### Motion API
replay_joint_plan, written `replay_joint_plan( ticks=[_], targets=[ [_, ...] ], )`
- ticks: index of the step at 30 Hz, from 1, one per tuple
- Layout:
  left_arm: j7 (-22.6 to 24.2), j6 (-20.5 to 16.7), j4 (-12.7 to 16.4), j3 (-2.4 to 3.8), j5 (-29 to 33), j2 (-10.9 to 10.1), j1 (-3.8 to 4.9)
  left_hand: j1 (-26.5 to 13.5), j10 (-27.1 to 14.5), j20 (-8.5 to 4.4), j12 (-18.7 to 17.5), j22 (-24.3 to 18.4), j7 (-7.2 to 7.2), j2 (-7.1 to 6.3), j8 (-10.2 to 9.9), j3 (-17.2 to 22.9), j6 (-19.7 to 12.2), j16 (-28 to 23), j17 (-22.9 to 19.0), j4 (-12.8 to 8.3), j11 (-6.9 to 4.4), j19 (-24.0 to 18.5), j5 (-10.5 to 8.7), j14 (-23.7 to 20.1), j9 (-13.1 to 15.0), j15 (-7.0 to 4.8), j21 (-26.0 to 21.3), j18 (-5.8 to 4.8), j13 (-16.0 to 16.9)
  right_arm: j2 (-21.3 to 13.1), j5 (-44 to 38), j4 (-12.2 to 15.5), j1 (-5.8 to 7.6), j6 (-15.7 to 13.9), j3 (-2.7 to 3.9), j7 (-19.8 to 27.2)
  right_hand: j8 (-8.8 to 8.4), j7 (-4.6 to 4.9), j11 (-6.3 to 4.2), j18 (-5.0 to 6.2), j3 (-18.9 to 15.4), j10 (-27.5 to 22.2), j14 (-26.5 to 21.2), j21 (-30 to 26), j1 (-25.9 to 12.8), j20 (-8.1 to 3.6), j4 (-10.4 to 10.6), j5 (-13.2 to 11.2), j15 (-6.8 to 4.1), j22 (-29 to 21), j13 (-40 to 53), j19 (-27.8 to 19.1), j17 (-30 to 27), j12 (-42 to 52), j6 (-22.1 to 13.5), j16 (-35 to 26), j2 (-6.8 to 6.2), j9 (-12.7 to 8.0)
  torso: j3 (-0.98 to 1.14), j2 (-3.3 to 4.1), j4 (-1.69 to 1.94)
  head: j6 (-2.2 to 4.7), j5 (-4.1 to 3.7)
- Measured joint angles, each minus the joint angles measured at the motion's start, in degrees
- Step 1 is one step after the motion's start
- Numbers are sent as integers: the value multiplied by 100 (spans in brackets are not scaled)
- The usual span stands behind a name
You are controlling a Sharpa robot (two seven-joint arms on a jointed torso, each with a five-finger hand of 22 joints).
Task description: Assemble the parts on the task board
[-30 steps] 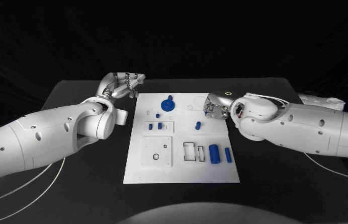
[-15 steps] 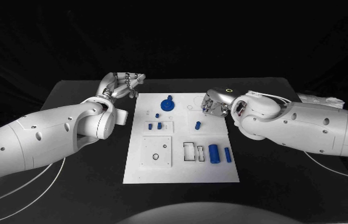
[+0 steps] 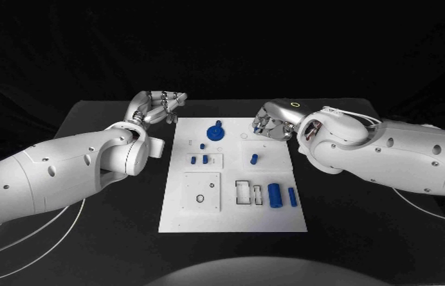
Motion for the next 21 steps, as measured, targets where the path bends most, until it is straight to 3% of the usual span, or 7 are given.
replay_joint_plan(
  ticks=[4,12,21],
  targets=[
    [-1,0,-19,0,0,12,0,0,0,0,0,0,0,0,0,0,0,0,0,0,0,0,0,0,0,0,0,0,0,68,61,167,15,-39,0,77,10,0,20,0,-1,20,0,0,0,0,-1,9,0,0,0,0,0,0,0,0,0,0,1,0,3,-15,31],
    [-1,2,-62,0,0,35,0,0,0,0,0,0,0,0,0,0,0,0,0,0,0,0,0,0,0,0,0,0,0,311,174,400,-2,-24,0,234,12,11,20,0,24,20,0,0,0,0,10,9,43,-1,0,0,-1,-22,13,0,0,0,-5,-5,13,-74,163],
    [2,2,-89,-1,0,35,-5,0,0,0,0,-6,0,0,0,0,0,0,0,0,0,0,0,0,-1,0,0,0,0,634,261,455,-180,104,0,391,7,32,20,0,34,20,0,0,45,0,2,8,43,-1,-5,0,-1,-22,33,0,-46,0,-9,-2,12,-139,241]
  ],
)
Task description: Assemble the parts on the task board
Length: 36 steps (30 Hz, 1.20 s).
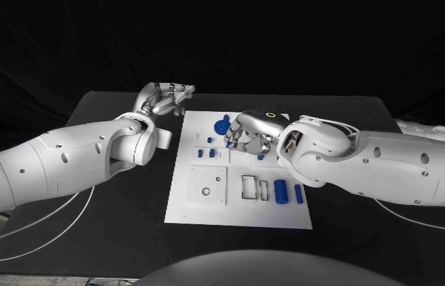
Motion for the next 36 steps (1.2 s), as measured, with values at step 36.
replay_joint_plan(
  ticks=[36],
  targets=[
    [1,0,-22,0,0,2,-2,30,-21,0,0,-5,0,30,0,0,0,0,-12,0,21,0,0,0,-2,0,-32,0,0,576,223,-444,-535,741,-6,216,-51,18,62,0,31,-21,0,0,6,44,-1,22,41,-2,1,-1,-2,-22,-24,0,-7,6,7,7,-12,-132,34]
  ],
)
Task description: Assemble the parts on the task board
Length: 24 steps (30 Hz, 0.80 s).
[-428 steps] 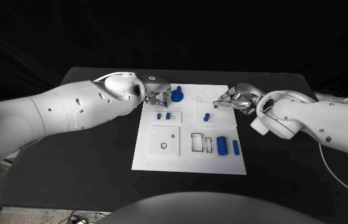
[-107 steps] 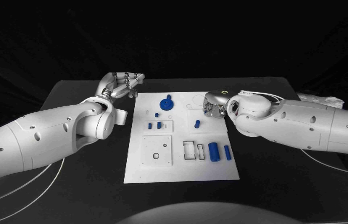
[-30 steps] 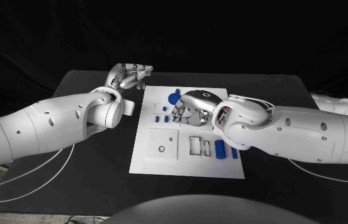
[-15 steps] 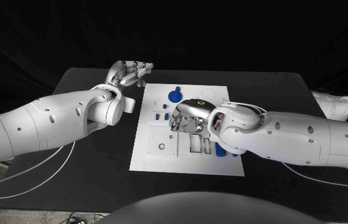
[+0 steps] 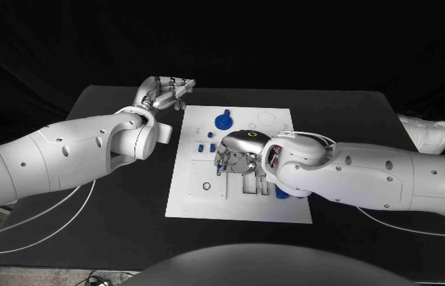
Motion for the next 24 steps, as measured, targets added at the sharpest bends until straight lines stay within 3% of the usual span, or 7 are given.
replay_joint_plan(
  ticks=[24],
  targets=[
    [1,-1,16,0,0,-11,0,0,0,0,0,1,0,0,0,0,0,0,1,0,0,0,0,0,0,0,2,0,0,112,-35,-135,-6,218,1,-46,-8,16,41,0,0,-41,0,0,0,42,0,-11,41,4,-5,0,0,0,-38,0,0,-2,-1,-4,-4,-22,-15]
  ],
)
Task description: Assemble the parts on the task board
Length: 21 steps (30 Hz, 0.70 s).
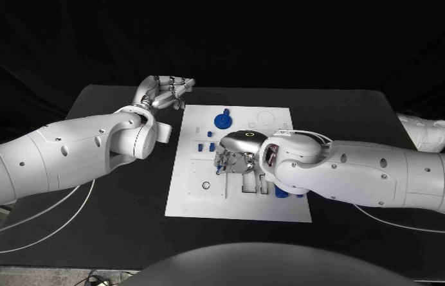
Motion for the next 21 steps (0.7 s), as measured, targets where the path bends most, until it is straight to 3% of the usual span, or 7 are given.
replay_joint_plan(
  ticks=[21],
  targets=[
    [0,0,-3,0,0,-1,0,0,0,-21,24,0,0,0,0,0,0,0,0,0,0,21,0,0,4,0,0,0,0,142,-144,-67,0,163,-1,-80,-55,10,0,0,-1,0,0,0,0,0,0,-4,0,-1,1,0,4,0,-29,0,0,-7,2,1,4,-4,-41]
  ],
)
